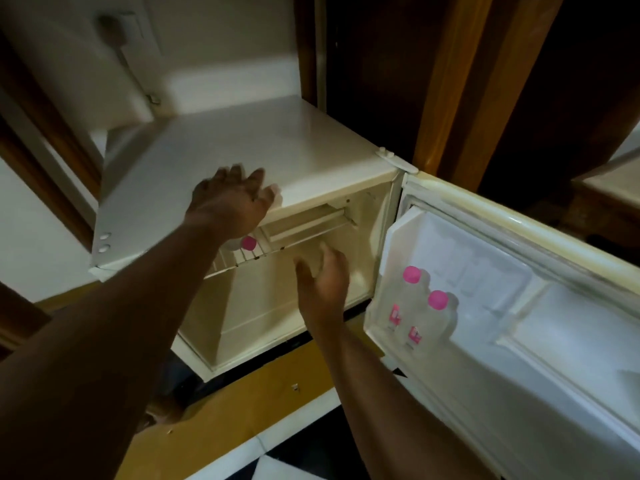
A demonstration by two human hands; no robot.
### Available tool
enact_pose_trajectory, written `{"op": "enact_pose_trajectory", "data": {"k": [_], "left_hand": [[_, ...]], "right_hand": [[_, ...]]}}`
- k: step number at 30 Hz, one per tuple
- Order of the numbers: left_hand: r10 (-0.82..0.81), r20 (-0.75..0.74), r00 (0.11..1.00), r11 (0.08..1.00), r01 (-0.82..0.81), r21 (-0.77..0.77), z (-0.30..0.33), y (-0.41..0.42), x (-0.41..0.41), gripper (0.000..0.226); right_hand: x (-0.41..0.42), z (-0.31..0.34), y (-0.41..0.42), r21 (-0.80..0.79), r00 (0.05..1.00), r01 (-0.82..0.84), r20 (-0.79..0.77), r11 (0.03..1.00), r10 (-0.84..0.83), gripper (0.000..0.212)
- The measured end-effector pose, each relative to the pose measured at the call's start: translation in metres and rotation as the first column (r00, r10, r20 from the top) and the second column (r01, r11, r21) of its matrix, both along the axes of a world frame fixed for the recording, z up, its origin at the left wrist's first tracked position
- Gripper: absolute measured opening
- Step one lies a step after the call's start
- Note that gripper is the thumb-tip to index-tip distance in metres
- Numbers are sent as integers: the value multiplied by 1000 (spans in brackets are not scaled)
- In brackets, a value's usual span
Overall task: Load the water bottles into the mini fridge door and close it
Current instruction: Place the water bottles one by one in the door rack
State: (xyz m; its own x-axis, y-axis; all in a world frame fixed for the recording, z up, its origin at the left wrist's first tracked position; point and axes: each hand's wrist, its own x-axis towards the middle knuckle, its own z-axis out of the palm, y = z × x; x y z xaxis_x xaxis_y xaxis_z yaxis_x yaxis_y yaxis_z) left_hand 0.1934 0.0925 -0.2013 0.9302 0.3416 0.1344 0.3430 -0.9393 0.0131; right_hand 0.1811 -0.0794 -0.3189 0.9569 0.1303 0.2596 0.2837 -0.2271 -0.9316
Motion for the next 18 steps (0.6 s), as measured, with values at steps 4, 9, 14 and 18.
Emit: {"op": "enact_pose_trajectory", "data": {"k": [4,9,14,18], "left_hand": [[23,-12,1000,1000,-22,9,-2,0,4,72],[37,12,999,999,-37,28,-7,1,5,78],[45,1,999,999,-45,29,-5,-2,5,74],[21,-14,1000,999,-20,47,-1,-1,3,67]], "right_hand": [[22,-10,67,-79,985,-143,-110,987,134,47],[64,-31,135,-264,899,-436,-165,860,405,46],[78,-43,151,-346,914,-406,-164,846,372,24],[45,-35,120,-119,956,-291,-13,949,292,8]]}}
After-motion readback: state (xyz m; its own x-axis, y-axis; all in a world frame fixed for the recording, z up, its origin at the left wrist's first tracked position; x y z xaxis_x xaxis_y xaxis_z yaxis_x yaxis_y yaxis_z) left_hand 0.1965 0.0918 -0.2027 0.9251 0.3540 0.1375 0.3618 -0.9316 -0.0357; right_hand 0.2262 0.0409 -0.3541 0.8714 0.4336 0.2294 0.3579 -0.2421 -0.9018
